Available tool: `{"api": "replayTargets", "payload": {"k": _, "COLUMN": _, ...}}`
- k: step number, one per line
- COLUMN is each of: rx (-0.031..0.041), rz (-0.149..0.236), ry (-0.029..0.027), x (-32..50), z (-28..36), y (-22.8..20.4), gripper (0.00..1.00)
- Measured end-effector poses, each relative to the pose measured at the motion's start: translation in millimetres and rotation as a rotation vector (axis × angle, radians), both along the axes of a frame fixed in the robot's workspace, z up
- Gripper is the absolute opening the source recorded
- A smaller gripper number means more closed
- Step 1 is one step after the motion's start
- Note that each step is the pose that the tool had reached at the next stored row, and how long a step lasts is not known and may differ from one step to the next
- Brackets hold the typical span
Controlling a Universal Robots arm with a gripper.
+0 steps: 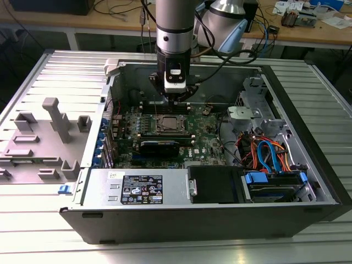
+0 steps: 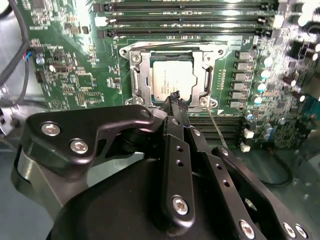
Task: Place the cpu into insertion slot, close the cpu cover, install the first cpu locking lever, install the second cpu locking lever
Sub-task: 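Install the first cpu locking lever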
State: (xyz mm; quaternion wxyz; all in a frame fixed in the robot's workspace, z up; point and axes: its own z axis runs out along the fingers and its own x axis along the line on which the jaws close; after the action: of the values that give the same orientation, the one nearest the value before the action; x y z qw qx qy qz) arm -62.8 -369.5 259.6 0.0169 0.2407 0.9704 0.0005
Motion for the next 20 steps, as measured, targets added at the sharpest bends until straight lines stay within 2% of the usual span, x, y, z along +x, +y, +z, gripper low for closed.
{"api": "replayTargets", "payload": {"k": 7, "rx": -0.0001, "rz": 0.129, "ry": 0.0000, "x": 0.0, "z": -0.7, "y": 0.0, "gripper": 0.11}}
{"api": "replayTargets", "payload": {"k": 8, "rx": -0.0002, "rz": 0.174, "ry": 0.0001, "x": 0.0, "z": -1.0, "y": 0.0, "gripper": 0.11}}
{"api": "replayTargets", "payload": {"k": 9, "rx": -0.0002, "rz": 0.200, "ry": 0.0001, "x": 0.0, "z": -1.1, "y": 0.0, "gripper": 0.11}}
{"api": "replayTargets", "payload": {"k": 15, "rx": -0.0001, "rz": 0.326, "ry": 0.0000, "x": 0.0, "z": -1.9, "y": 0.0, "gripper": 0.11}}
{"api": "replayTargets", "payload": {"k": 16, "rx": -0.0002, "rz": 0.343, "ry": 0.0001, "x": 0.0, "z": -2.0, "y": 0.0, "gripper": 0.11}}
{"api": "replayTargets", "payload": {"k": 20, "rx": 0.0003, "rz": 0.363, "ry": 0.0002, "x": -2.4, "z": -2.2, "y": 0.0, "gripper": 0.11}}
